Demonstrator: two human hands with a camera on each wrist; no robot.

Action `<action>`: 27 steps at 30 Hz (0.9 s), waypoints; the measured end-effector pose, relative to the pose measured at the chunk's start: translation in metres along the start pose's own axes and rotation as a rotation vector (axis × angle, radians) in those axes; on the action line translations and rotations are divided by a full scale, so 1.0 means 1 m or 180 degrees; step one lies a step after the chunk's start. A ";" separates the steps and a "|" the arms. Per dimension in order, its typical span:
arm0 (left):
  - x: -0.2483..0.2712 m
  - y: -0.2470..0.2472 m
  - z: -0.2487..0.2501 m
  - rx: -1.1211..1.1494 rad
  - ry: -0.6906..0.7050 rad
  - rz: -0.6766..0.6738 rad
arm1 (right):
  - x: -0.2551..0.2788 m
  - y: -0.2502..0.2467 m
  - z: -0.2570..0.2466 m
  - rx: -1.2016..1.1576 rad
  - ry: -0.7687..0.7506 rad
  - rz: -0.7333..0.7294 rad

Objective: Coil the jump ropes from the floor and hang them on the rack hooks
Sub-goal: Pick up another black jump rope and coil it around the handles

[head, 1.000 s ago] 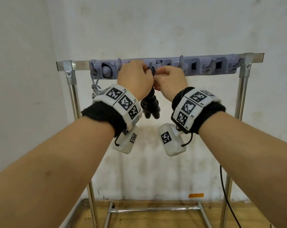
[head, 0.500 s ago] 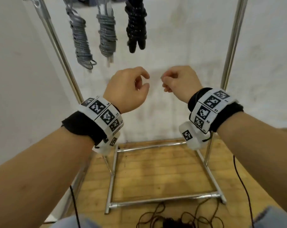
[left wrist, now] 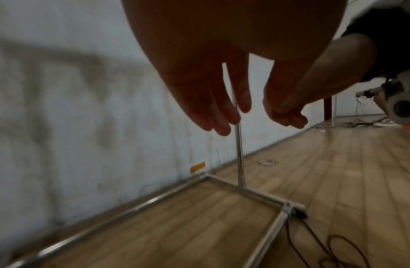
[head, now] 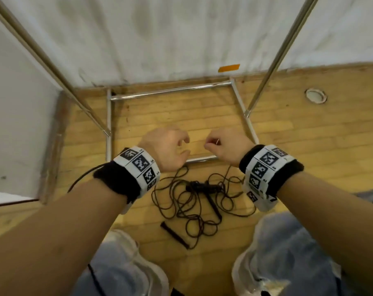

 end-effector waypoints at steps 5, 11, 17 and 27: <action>-0.026 0.094 -0.033 0.0167 -0.0052 -0.0599 | -0.035 0.091 0.034 0.0528 0.0141 -0.0904; -0.050 0.201 -0.056 0.0467 -0.0146 -0.1100 | -0.048 0.192 0.108 0.1148 0.0410 -0.1892; -0.058 0.285 -0.054 0.0508 -0.0179 -0.1447 | -0.036 0.245 0.159 0.1139 0.0498 -0.2141; -0.061 0.321 -0.084 0.1123 -0.1058 -0.1724 | -0.068 0.213 0.181 -0.0301 0.1024 -0.0839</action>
Point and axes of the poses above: each hand's wrist, its own x-axis away from the middle knuckle, its own y-axis out of the palm, z = x × y, the point moved 8 cm from there along -x, towards the middle knuckle, and after that the axes turned 7 degrees about x, right-handed, at the moved point
